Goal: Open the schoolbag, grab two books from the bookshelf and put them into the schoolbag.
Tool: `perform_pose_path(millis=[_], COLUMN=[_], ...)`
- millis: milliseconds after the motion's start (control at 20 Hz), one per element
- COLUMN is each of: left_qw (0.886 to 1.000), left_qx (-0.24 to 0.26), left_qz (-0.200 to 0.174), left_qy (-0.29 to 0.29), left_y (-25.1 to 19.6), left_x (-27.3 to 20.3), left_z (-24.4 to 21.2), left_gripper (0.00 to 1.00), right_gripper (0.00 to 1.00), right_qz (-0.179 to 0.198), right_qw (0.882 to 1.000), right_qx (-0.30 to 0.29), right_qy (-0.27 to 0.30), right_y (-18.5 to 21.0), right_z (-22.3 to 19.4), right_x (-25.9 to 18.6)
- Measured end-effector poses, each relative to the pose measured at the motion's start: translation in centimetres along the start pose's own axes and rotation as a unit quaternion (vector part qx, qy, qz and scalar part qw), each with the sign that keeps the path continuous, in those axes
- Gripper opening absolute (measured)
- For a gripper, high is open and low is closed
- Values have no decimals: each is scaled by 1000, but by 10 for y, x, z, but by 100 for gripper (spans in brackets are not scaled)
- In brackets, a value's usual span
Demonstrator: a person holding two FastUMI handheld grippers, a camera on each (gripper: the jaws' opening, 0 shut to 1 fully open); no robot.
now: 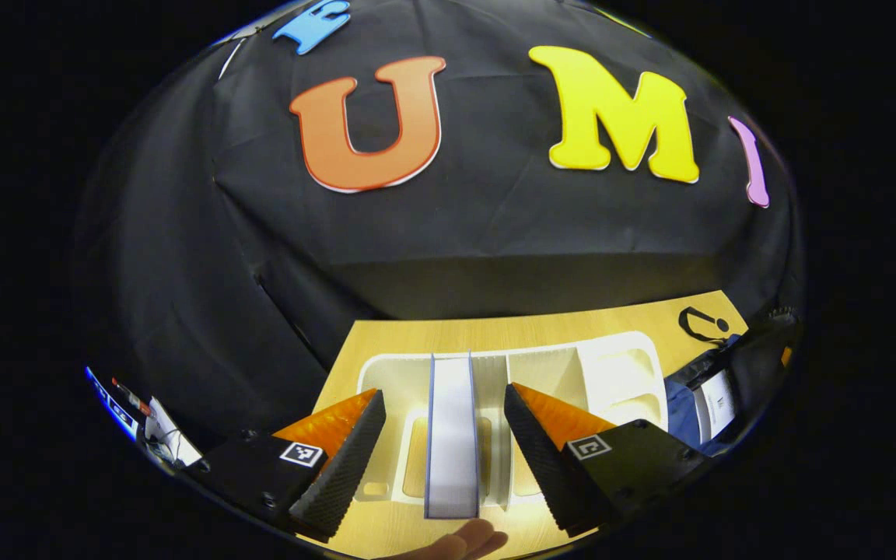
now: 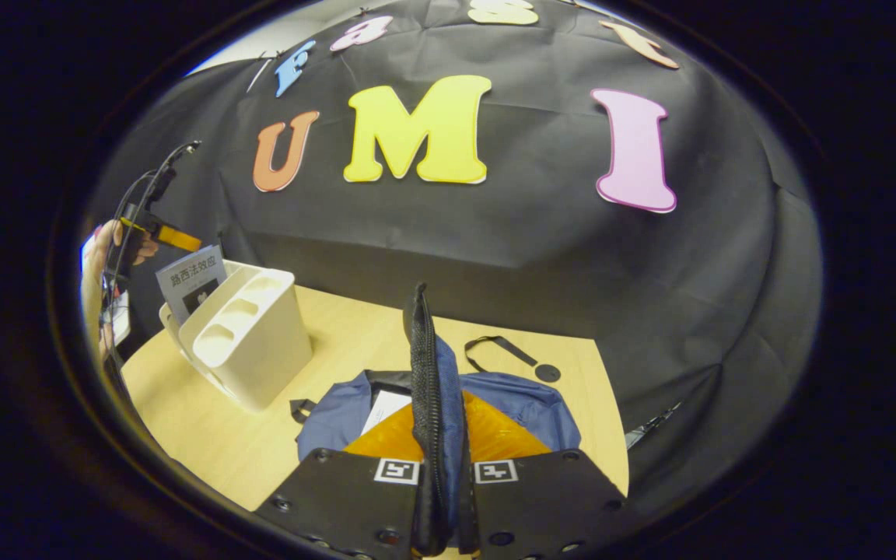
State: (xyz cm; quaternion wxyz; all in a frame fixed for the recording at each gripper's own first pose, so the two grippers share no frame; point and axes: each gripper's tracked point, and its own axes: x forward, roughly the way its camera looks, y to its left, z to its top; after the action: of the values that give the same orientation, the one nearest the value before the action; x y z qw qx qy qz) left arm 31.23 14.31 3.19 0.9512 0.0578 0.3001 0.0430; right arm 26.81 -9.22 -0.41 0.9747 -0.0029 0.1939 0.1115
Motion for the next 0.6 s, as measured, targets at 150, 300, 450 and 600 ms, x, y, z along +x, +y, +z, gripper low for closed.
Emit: perform_pose_path(millis=[150, 300, 450, 600], left_qw=[999, 997, 994, 991], left_qx=[3, 7, 13, 9], left_qz=[-5, -4, -9, -44], left_qy=[46, 81, 109, 124], left_y=[-1, -1, -8, -25], left_x=[15, 22, 29, 28], left_z=[-16, -28, -39, -46], left_gripper=[96, 87, 73, 52], right_gripper=[11, 11, 11, 11], right_qz=[4, 8, 12, 18], right_qw=[1000, 1000, 1000, 999], right_qx=[-4, -16, -24, -26], right_qy=[1, 5, 9, 8], right_y=[3, 10, 15, 21], right_z=[-2, -9, -14, -16], right_x=[1, 3, 6, 7])
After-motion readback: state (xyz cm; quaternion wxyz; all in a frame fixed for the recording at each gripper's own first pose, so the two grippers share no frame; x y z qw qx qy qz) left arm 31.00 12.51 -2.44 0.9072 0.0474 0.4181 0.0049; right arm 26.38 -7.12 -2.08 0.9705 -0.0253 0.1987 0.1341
